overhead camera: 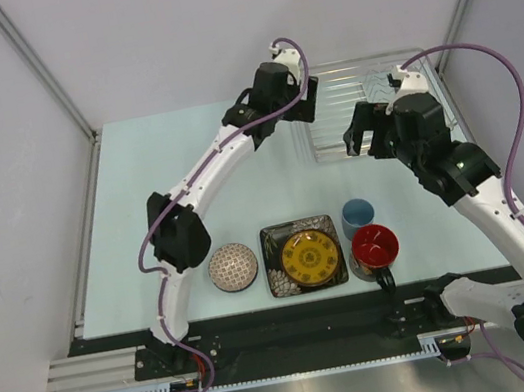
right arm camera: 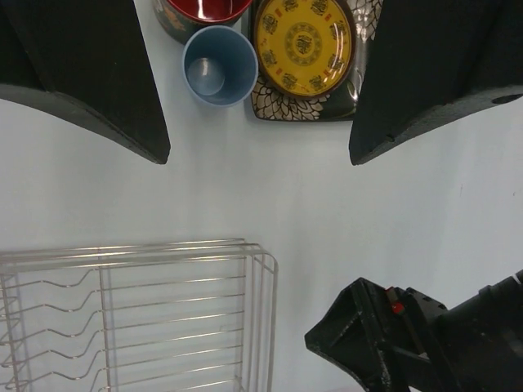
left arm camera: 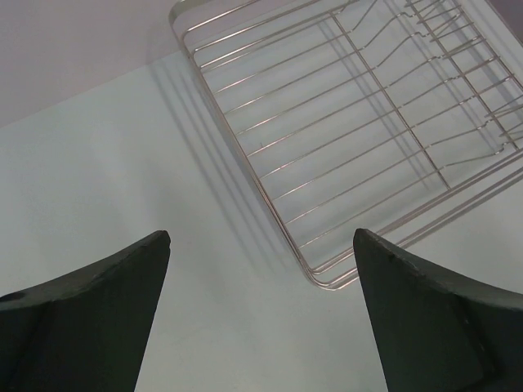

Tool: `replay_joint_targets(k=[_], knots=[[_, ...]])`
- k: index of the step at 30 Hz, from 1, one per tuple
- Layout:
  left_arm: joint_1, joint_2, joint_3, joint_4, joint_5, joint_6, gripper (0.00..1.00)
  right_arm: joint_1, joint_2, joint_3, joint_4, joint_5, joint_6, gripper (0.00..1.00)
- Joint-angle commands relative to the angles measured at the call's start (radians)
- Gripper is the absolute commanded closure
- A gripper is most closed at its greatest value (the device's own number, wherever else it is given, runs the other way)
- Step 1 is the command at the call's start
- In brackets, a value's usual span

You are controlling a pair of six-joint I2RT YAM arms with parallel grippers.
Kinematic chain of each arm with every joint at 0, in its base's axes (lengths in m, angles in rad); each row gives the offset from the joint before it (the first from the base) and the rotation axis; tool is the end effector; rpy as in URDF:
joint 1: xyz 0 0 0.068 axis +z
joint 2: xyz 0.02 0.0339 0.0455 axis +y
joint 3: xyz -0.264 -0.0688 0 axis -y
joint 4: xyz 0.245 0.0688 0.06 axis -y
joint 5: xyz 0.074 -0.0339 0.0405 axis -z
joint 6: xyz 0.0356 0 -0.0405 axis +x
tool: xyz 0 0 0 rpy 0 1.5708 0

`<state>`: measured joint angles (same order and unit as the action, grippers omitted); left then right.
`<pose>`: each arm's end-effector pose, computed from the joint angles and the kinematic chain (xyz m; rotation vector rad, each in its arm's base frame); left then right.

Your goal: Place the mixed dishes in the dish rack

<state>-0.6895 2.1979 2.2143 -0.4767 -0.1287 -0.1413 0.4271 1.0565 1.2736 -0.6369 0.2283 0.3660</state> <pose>0.4017 -0.3253 0.3427 0.4755 1.9935 -0.3919 0.1997 0.0820 0.4104 0.0869 1.9885 0.2875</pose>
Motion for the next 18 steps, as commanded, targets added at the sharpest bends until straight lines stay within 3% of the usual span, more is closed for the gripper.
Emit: replay_joint_targets(k=[1,8,18], knots=[[0.002,0.04,0.041,0.099,-0.023,0.011,0.0,0.019,-0.004,-0.005,0.057,-0.001,0.005,0.02],[0.004,0.144,0.067,0.196,0.041,-0.02,0.0,0.035,-0.027,-0.028,0.074,0.014,-0.006,0.02],[0.057,0.23,0.061,0.201,0.106,-0.129,0.0,0.035,-0.004,-0.048,0.098,0.013,0.004,0.03]])
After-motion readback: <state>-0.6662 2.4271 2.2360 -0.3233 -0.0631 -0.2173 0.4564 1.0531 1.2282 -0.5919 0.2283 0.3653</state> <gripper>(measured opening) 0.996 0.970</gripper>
